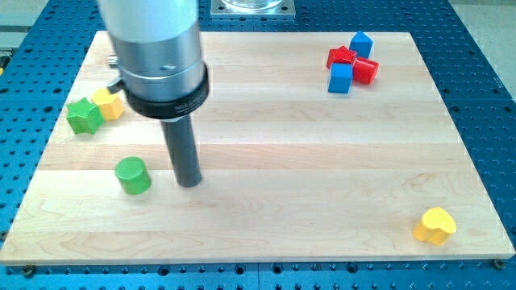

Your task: Slide the green circle to the bottom right side of the yellow hexagon

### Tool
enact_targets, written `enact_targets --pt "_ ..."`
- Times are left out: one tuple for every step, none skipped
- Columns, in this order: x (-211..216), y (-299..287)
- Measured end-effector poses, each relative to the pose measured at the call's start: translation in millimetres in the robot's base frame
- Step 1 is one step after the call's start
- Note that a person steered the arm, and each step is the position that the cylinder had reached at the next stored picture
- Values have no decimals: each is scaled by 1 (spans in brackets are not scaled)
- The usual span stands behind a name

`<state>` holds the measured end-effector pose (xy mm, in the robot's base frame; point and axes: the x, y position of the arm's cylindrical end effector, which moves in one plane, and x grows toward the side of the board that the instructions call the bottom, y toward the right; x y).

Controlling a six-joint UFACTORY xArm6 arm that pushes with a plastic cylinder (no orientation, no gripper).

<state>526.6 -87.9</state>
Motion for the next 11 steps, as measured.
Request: enact_targets --pt "28 -48" --pt "-10 -66" --pt "-47 -68" --pt "-11 -58" --pt "-30 -112" --pt "-68 -105" --pt "-50 -63" --pt "-75 -67" --pt "-75 -95" --pt "-73 11" --pt "-73 129"
